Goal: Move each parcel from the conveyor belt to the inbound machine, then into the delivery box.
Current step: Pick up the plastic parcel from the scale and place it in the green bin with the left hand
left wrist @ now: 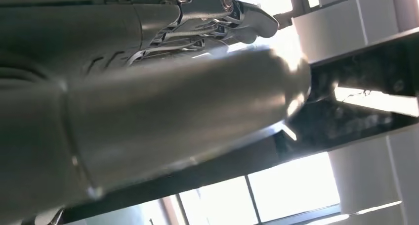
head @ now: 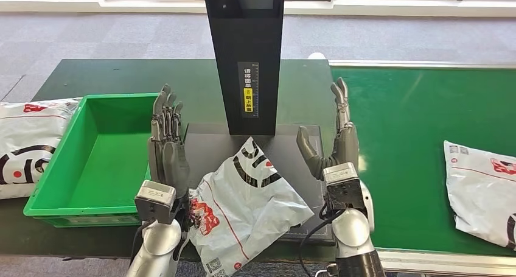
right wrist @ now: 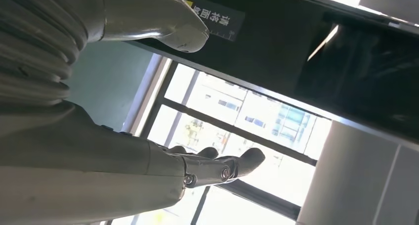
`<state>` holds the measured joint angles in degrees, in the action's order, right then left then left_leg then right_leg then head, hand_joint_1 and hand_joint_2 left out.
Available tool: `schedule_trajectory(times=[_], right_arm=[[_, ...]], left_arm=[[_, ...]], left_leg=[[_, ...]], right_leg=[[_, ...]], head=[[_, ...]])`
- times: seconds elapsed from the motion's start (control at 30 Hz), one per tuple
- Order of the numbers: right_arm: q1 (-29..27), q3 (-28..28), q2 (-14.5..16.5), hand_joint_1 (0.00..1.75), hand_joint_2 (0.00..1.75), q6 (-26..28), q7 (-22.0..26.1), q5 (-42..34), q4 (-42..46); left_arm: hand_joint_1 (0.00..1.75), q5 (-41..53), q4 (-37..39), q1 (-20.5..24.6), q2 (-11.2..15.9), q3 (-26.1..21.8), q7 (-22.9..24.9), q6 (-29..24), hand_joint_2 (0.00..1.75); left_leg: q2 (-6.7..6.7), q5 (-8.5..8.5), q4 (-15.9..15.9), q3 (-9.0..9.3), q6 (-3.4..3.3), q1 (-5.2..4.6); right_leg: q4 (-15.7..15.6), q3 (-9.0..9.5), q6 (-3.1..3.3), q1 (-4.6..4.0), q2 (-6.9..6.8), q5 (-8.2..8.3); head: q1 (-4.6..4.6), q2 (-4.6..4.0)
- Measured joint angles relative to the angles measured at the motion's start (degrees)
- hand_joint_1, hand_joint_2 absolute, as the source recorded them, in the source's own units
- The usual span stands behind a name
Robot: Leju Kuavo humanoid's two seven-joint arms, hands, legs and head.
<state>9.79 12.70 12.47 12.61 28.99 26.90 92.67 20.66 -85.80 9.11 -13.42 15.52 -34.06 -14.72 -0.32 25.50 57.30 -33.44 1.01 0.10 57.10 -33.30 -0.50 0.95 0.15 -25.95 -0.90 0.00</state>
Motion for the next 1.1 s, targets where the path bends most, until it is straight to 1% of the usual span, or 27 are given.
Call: schedule_trajectory(times=[0.07,0.17,0.33,0.43,0.9,0.97,1.1], right_arm=[[0.13,-0.17,0.01,0.00,1.75,-0.31,0.02,-0.03,-0.08],[0.14,-0.36,0.02,0.00,1.75,-0.88,0.04,0.29,0.05],[-0.46,-0.48,0.02,0.00,1.75,-1.31,0.55,1.14,1.40],[-1.21,-0.48,0.01,0.00,1.75,-1.31,0.83,1.45,2.47],[-1.87,-0.48,0.01,0.00,1.75,-1.31,0.88,1.68,3.75],[-1.96,-0.48,0.00,0.00,1.75,-1.31,1.22,1.77,3.86],[-2.80,-0.48,-0.12,0.00,1.75,-1.82,2.95,1.32,5.26]], left_arm=[[0.00,5.07,0.49,0.24,0.11,0.03,3.01,0.96,1.75],[0.00,15.34,2.42,0.91,0.50,0.31,7.39,2.22,1.75],[0.00,25.19,6.10,1.66,1.11,0.68,8.72,0.70,1.75],[0.00,27.40,7.79,1.95,1.70,0.68,8.98,0.45,1.75],[0.00,28.26,10.31,2.46,2.75,0.68,9.17,0.41,1.75],[0.00,30.95,10.49,2.51,2.92,0.68,10.29,0.63,1.75],[0.00,42.15,11.28,1.63,4.52,0.80,14.57,3.69,1.75]], left_leg=[[0.00,0.00,0.00,0.00,0.00,0.00],[0.00,0.00,0.01,0.01,0.00,0.00],[0.03,0.01,0.01,0.00,0.01,0.00],[0.04,0.01,0.00,0.00,0.01,0.00],[0.04,0.01,0.00,0.00,0.01,0.00],[0.04,0.01,0.00,0.00,0.01,0.00],[0.08,0.03,-0.02,0.00,0.03,0.00]], right_leg=[[0.00,-0.01,0.00,0.00,0.00,0.00],[0.00,-0.02,0.00,0.00,0.02,0.00],[0.00,-0.05,0.00,0.00,0.07,0.00],[0.00,-0.07,0.00,-0.01,0.07,0.00],[0.00,-0.05,0.00,0.00,0.08,0.00],[0.00,-0.06,0.00,0.00,0.08,0.00],[0.01,-0.05,0.01,-0.01,0.10,-0.01]], head=[[0.00,0.00],[0.00,0.00],[0.00,0.00],[0.00,0.00],[0.00,0.00],[0.00,0.00],[0.00,0.00]])
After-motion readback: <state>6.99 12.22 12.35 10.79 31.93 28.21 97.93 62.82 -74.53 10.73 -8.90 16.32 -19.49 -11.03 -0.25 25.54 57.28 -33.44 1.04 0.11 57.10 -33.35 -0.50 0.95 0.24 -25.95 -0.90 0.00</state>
